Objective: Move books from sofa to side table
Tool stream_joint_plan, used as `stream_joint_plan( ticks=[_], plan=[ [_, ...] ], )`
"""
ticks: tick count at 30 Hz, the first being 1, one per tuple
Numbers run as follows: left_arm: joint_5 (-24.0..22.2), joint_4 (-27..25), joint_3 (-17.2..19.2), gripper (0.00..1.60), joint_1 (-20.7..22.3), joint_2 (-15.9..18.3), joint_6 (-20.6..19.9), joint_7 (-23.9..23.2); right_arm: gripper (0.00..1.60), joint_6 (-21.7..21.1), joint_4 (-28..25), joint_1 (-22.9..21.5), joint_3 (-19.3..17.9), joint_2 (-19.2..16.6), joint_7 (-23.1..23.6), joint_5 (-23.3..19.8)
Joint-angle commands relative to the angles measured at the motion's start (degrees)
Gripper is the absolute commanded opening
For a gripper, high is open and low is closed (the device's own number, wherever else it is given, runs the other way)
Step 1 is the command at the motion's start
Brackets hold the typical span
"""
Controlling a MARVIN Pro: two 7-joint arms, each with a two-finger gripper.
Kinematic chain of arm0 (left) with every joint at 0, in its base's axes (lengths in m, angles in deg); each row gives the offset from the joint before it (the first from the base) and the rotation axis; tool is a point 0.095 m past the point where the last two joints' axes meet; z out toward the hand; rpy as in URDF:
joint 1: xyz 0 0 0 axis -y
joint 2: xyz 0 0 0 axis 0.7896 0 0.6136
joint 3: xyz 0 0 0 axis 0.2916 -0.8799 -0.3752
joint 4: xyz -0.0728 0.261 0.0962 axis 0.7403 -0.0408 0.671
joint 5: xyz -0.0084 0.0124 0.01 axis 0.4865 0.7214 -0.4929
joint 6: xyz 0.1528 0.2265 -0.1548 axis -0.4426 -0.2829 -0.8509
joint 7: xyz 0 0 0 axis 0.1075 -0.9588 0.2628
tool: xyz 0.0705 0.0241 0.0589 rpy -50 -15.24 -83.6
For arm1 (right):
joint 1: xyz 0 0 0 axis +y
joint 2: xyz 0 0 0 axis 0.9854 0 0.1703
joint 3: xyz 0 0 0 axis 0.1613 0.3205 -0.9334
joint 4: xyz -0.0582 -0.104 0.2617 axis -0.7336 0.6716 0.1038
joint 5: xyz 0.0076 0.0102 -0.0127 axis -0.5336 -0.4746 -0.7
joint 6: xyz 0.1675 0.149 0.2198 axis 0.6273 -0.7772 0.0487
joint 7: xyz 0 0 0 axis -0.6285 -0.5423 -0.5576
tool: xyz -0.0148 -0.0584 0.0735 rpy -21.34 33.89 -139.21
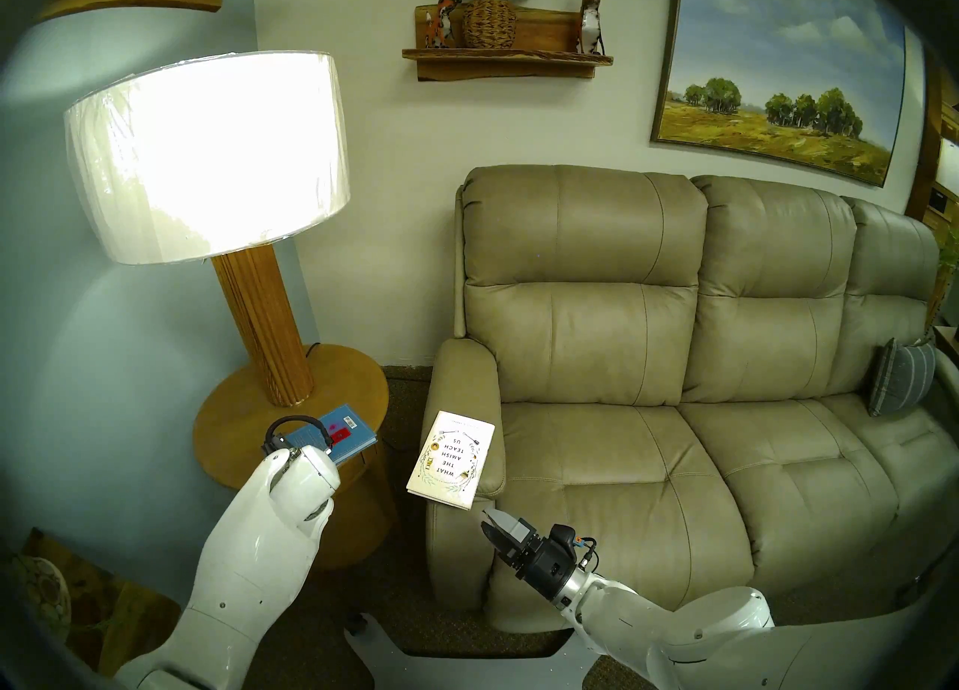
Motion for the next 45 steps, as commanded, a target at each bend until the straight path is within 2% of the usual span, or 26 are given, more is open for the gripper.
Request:
stream_joint_plan(
  ticks=[1,6,9,12,16,17,18,23,24,27,30,36,45],
  plan=[
    [-1.1,-2.2,1.4,1.60,-1.5,0.6,-2.5,-0.9,1.60,0.2,-0.3,0.2,0.1,0.0,0.8,-0.1],
    [-1.8,-0.4,1.9,1.60,0.2,1.0,-5.5,-1.6,1.60,0.4,-0.1,0.3,0.1,-0.1,0.8,-0.1],
    [0.1,-6.3,0.3,1.60,-3.4,1.6,-8.3,-5.2,1.60,0.7,-0.1,0.2,-0.1,-0.1,0.8,-0.3],
    [3.8,-7.5,-2.7,1.60,-4.7,1.8,-8.9,-8.2,1.60,0.7,-0.1,-0.2,-0.4,-0.3,0.8,-0.7],
    [9.0,-10.8,-4.8,1.60,-9.4,2.1,-6.4,-12.1,1.60,0.6,-0.5,-1.3,-0.2,-0.9,0.8,-0.5],
    [10.8,-11.1,-5.3,1.60,-10.6,2.3,-5.7,-13.7,1.60,0.9,-1.0,-2.0,0.0,-1.1,-0.2,-0.3],
    [11.8,-10.0,-6.3,1.60,-10.0,2.5,-5.2,-13.4,1.60,0.9,-1.2,-2.5,-0.1,-1.2,-0.8,-0.4],
    [15.5,-10.5,-7.7,1.60,-14.5,2.6,-4.4,-19.1,1.60,1.3,-3.0,-5.4,0.2,-0.8,-5.3,-0.1],
    [16.1,-10.0,-8.3,1.60,-14.3,2.7,-4.0,-19.0,1.60,1.0,-3.1,-5.8,0.1,-0.6,-6.5,-0.2],
    [18.2,-10.0,-8.5,1.60,-16.7,2.3,-3.3,-22.3,1.60,1.1,-3.3,-6.8,0.3,0.5,-9.8,0.0],
    [19.4,-9.2,-8.5,1.60,-17.3,2.2,-2.2,-23.9,1.60,1.4,-3.4,-7.2,0.6,1.3,-12.0,0.3],
    [21.5,-7.8,-8.4,1.60,-18.9,1.3,-0.9,-30.4,1.60,2.5,-3.0,-8.6,1.2,4.6,-19.3,0.7],
    [21.0,-5.5,-6.8,1.60,-19.9,-0.5,-0.6,-38.2,1.60,2.9,-2.1,-9.7,0.9,6.2,-25.9,1.2]
  ],
)
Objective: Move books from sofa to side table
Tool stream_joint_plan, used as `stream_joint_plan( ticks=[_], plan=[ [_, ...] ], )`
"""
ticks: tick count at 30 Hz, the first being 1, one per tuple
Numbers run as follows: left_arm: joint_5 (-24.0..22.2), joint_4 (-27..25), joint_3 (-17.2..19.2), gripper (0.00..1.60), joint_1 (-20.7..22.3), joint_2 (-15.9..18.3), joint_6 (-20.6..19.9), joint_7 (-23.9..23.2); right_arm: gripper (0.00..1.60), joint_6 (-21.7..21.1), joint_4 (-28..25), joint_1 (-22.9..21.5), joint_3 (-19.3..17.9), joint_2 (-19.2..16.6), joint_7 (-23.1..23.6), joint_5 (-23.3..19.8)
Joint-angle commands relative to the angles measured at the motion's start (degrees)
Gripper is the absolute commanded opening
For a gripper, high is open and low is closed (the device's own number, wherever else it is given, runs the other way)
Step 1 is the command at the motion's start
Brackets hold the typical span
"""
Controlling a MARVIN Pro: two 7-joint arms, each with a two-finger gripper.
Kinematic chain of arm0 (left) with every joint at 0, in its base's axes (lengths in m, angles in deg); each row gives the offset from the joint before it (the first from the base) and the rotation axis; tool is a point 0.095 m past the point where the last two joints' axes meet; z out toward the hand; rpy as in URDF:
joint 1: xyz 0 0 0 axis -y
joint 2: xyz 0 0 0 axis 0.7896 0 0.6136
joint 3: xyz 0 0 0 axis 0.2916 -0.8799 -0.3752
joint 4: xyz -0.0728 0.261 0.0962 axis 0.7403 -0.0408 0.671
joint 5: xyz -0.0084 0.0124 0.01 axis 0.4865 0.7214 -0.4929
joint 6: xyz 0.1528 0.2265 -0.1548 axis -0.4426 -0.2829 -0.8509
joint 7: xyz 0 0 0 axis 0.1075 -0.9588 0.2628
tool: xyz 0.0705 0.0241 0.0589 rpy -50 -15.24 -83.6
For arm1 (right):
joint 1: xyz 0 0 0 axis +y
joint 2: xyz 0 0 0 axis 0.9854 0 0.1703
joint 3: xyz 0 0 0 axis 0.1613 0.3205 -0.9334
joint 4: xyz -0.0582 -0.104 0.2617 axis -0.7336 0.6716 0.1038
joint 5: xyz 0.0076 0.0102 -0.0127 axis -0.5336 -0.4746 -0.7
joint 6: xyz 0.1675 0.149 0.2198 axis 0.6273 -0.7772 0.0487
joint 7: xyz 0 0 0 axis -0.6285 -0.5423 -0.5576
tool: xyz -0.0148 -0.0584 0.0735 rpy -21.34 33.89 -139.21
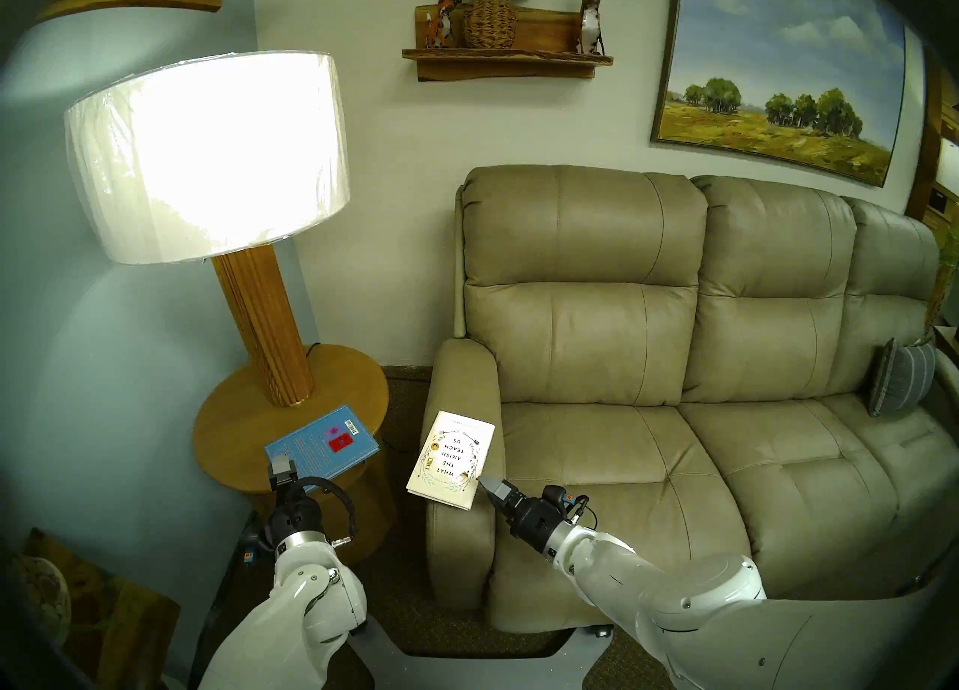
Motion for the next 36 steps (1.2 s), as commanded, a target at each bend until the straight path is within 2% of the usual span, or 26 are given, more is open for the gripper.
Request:
stream_joint_plan(
  ticks=[1,14,15,16,17,18,22,26,27,29,34,36],
  plan=[
    [0.0,1.3,1.4,1.60,-0.8,-1.5,0.0,-6.0,1.60,0.2,0.6,-2.4,-0.3,2.9,-3.3,-0.3],
    [-1.9,2.9,3.8,1.60,-1.3,-3.7,-1.4,-12.5,1.60,-0.6,2.0,-4.2,-1.7,3.9,-5.8,-1.0],
    [-2.2,3.0,4.0,1.60,-1.4,-3.9,-1.7,-12.8,1.54,-0.8,2.1,-4.3,-1.8,3.9,-5.9,-1.1],
    [-2.3,3.0,4.1,1.60,-1.4,-3.9,-1.8,-13.1,1.12,-1.0,2.1,-4.3,-1.9,3.9,-6.0,-1.1],
    [-2.5,3.1,4.3,1.60,-1.4,-4.0,-2.1,-13.6,0.82,-1.2,2.1,-4.4,-2.1,4.0,-6.2,-1.1],
    [-2.7,3.2,4.4,1.60,-1.5,-4.1,-2.3,-13.9,0.65,-1.4,2.1,-4.5,-2.2,3.9,-6.4,-1.1],
    [-3.2,3.6,4.8,1.60,-1.6,-4.5,-3.1,-15.3,0.49,-2.2,2.2,-4.3,-2.2,3.5,-6.1,-0.9],
    [-4.3,4.7,5.4,1.60,-1.4,-5.1,-4.4,-17.3,0.33,-3.1,2.4,-3.3,-1.7,2.5,-2.9,-0.4],
    [-4.5,5.0,5.6,1.60,-1.4,-5.3,-4.8,-17.9,0.26,-3.0,2.4,-3.0,-1.6,2.3,-1.7,-0.3],
    [-5.9,4.6,5.7,1.60,-2.0,-5.0,-7.6,-18.6,0.00,-2.9,2.5,-2.7,-1.3,2.0,0.6,-0.1],
    [-5.1,4.2,4.7,1.60,-3.0,-4.2,-9.5,-20.4,0.00,-2.6,2.5,-3.3,-1.7,1.5,4.5,-0.8],
    [-4.9,3.6,4.5,1.60,-3.9,-4.2,-9.8,-21.1,0.00,-2.6,2.5,-3.9,-1.9,1.9,4.5,-1.1]
  ],
)
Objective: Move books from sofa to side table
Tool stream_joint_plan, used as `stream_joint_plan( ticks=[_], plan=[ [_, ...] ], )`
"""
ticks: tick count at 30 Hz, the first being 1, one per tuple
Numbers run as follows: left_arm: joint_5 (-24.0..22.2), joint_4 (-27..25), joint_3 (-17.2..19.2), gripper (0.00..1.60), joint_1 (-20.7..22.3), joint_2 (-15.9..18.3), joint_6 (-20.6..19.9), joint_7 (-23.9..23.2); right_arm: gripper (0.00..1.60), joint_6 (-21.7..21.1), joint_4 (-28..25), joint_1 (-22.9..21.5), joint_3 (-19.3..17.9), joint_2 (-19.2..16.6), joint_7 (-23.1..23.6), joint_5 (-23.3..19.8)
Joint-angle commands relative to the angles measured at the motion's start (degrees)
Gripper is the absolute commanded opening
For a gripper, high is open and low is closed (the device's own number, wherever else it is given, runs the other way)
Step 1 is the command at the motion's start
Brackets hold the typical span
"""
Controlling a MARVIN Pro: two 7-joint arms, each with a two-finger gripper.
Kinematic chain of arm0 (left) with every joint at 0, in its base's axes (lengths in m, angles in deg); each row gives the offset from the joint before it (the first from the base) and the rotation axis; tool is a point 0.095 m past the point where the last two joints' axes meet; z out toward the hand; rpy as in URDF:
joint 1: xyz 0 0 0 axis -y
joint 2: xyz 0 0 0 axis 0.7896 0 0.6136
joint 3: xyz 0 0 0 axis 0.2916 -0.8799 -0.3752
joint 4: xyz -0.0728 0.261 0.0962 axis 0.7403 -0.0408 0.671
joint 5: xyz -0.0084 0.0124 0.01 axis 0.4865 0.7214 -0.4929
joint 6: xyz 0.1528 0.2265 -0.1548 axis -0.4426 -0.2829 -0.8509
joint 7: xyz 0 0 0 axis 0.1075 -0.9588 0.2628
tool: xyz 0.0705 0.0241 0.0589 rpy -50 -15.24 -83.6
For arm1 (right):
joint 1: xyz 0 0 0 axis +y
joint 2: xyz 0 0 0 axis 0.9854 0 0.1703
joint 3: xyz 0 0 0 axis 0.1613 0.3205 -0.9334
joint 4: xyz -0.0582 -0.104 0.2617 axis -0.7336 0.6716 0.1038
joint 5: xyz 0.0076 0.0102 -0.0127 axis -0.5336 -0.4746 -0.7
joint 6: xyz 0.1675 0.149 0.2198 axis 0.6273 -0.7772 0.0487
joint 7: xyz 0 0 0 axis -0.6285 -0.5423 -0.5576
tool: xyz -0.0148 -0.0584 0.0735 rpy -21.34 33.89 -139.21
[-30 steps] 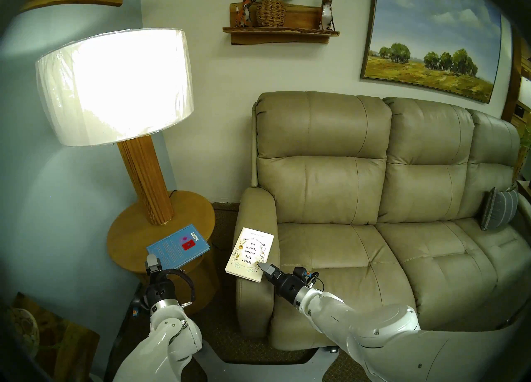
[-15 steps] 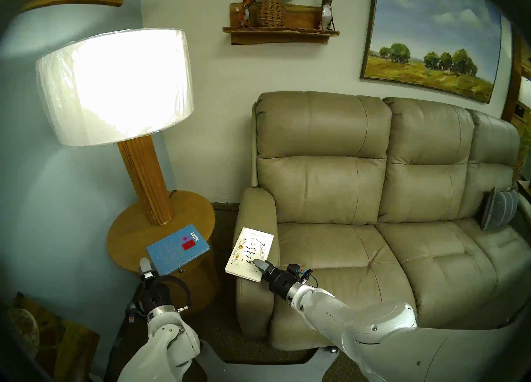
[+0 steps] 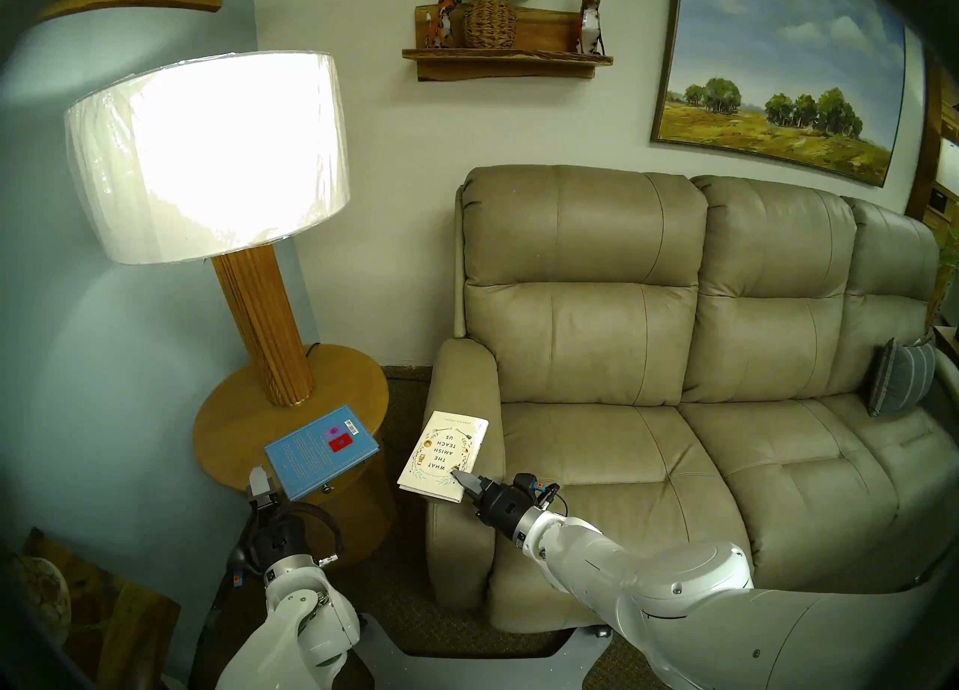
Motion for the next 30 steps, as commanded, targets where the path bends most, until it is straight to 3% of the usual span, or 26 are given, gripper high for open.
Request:
stream_joint_plan(
  ticks=[1,13,30],
  plan=[
    [0.5,-2.0,-0.7,1.60,-2.0,0.6,-2.5,-3.0,0.00,0.5,-0.1,-1.8,-0.2,0.1,5.7,-0.5],
    [0.5,-2.5,-4.0,1.60,-5.1,-0.7,-4.3,-4.5,0.00,0.5,-0.1,-4.2,0.7,4.1,4.8,0.1],
    [0.9,3.3,-7.9,1.60,0.0,-2.8,-7.5,-5.0,0.00,1.3,-0.1,-2.1,4.6,6.3,11.5,4.1]
  ],
)
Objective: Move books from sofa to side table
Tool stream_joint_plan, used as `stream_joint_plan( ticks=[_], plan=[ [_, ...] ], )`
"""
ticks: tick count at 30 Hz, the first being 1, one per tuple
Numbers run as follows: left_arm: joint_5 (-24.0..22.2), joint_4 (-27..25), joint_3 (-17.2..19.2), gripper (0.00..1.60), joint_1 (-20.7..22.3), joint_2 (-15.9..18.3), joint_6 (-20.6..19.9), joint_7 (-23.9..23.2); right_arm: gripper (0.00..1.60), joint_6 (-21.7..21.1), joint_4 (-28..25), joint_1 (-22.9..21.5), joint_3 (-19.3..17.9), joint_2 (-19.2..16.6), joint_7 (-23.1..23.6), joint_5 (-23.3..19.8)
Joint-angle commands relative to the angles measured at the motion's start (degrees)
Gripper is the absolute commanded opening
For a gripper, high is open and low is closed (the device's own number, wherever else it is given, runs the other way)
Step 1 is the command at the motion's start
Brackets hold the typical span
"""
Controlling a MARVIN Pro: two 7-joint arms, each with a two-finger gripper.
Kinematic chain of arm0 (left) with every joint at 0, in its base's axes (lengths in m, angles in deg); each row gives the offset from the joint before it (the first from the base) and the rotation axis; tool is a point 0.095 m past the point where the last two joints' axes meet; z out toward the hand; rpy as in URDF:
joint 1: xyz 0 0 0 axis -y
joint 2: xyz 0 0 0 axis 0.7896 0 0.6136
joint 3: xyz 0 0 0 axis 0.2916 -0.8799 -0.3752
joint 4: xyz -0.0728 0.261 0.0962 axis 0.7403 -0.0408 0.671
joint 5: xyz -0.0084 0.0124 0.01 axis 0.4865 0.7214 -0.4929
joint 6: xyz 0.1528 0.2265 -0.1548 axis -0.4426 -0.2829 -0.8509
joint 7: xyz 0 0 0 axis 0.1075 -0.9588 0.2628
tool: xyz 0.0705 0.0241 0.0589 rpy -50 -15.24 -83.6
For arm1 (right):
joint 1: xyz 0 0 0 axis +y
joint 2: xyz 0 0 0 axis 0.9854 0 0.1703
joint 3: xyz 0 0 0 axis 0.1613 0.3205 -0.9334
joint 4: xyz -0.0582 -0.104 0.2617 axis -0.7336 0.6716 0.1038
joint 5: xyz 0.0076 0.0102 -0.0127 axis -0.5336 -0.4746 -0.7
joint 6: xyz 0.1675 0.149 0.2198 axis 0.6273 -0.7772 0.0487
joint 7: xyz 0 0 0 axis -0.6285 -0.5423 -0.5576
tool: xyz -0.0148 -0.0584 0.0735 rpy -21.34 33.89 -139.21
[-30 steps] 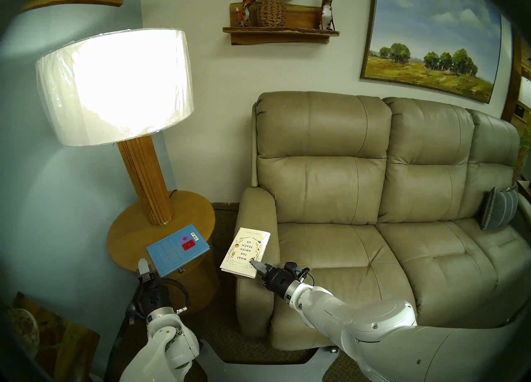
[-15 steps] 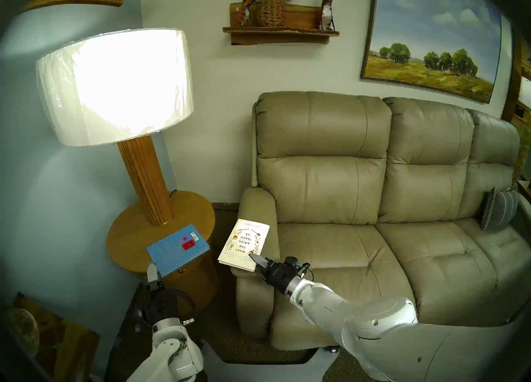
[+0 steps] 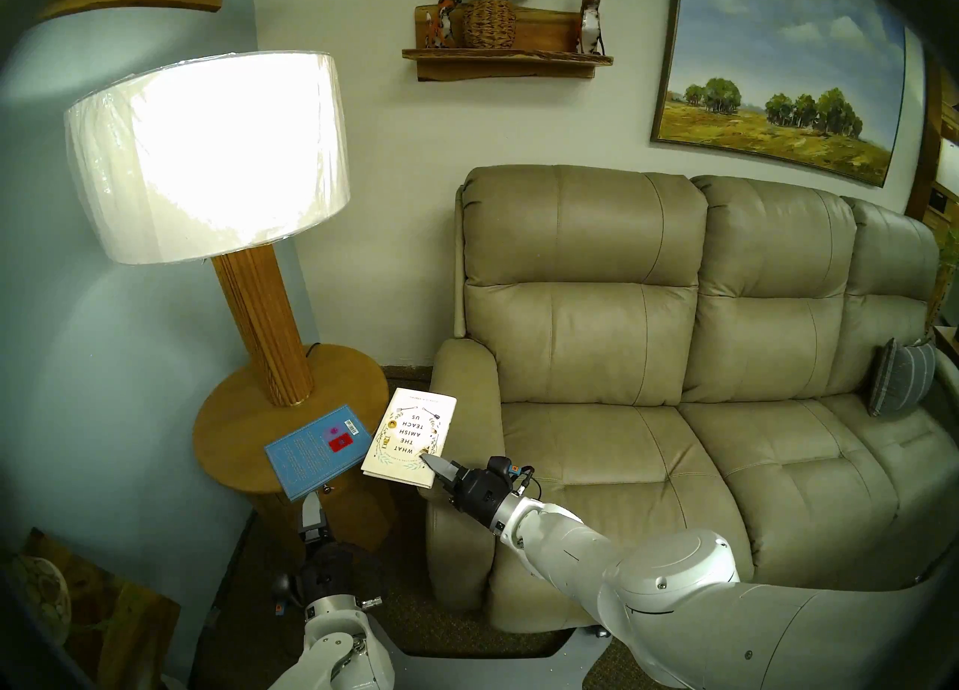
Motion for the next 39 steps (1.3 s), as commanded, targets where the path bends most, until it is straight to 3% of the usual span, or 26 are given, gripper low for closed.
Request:
stream_joint_plan(
  ticks=[1,11,21,22,23,24,25,26,28,30,31,32,33,34,39],
  plan=[
    [0.3,1.5,-0.4,1.60,3.5,-1.2,-0.7,-1.3,0.00,0.5,-0.1,0.3,1.8,2.2,4.6,1.7],
    [1.1,3.5,-1.2,1.60,7.8,-2.4,-1.3,-1.9,0.00,1.1,-0.1,2.2,3.4,2.7,6.8,4.4],
    [0.4,5.8,-0.8,1.57,10.8,-2.7,-1.7,0.5,0.00,1.6,-0.1,2.9,4.1,2.6,11.0,6.2],
    [0.5,5.6,-0.6,1.22,10.7,-2.9,-1.0,0.7,0.00,1.6,-0.1,2.8,4.0,2.5,11.1,6.2],
    [0.6,5.4,-0.4,1.05,10.6,-2.8,-0.9,0.7,0.00,1.9,-0.1,2.8,3.8,2.4,10.7,6.2],
    [0.6,5.0,-0.2,0.78,10.3,-2.6,-1.0,0.7,0.00,2.1,-0.2,2.8,3.7,2.3,10.5,6.2],
    [0.5,4.6,0.1,0.73,10.0,-2.5,-1.1,0.7,0.00,1.9,-0.4,2.8,3.6,2.3,10.1,6.2],
    [0.6,4.3,0.3,0.50,9.8,-2.4,-0.9,0.7,0.00,2.0,-0.6,2.8,3.5,2.3,9.7,6.1],
    [0.8,3.1,0.4,0.19,9.0,-2.1,-0.7,0.7,0.00,2.2,-0.8,2.8,3.3,2.2,8.9,6.0],
    [1.0,1.7,0.5,0.00,8.1,-1.7,-0.7,0.5,0.00,2.9,-1.3,2.8,3.3,2.2,8.3,6.2],
    [0.9,1.1,0.6,0.00,7.7,-1.6,-0.5,0.5,0.72,2.8,-1.3,2.8,3.1,2.1,8.2,6.1],
    [0.9,1.1,0.6,0.00,7.7,-1.6,-0.5,0.5,0.72,2.8,-1.3,2.8,3.1,2.1,8.2,6.1],
    [0.8,0.4,0.8,0.00,7.4,-1.5,-0.6,0.6,1.41,2.7,-1.4,2.9,3.0,1.9,8.1,6.1],
    [0.7,-0.2,1.0,0.00,7.2,-1.3,-0.6,0.8,1.60,3.1,-1.6,2.9,3.0,1.7,8.1,6.2],
    [-1.2,-2.2,4.6,0.00,9.5,-0.5,0.1,3.4,1.60,2.6,-2.3,3.9,1.6,-0.5,8.9,5.6]
  ],
)
